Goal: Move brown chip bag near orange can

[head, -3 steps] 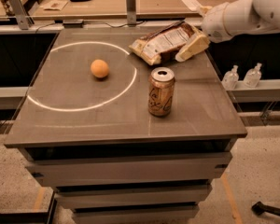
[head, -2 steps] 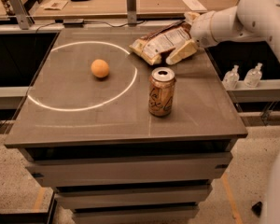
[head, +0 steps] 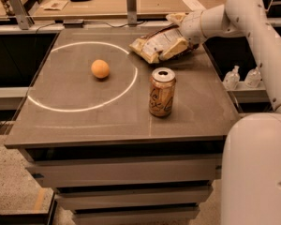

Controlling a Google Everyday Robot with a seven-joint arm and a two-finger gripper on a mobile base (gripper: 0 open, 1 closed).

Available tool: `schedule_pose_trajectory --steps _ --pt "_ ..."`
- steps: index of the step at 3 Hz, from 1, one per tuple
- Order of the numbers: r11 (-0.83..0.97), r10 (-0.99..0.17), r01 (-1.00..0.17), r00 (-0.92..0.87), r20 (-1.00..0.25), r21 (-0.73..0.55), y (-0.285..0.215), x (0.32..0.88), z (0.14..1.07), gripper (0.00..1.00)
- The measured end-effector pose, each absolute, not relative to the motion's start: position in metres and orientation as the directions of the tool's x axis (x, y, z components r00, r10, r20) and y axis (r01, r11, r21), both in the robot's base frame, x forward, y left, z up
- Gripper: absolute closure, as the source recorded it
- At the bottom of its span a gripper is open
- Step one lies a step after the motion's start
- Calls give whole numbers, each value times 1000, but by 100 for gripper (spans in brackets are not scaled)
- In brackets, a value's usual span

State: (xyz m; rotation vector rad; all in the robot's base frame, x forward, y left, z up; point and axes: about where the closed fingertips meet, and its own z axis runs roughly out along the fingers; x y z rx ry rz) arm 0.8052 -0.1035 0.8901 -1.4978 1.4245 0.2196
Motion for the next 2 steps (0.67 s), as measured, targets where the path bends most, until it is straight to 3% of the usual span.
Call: schedule_pose_trajectory --steps 2 --pt "100 -615 -827 386 -688 -553 -97 804 892 64"
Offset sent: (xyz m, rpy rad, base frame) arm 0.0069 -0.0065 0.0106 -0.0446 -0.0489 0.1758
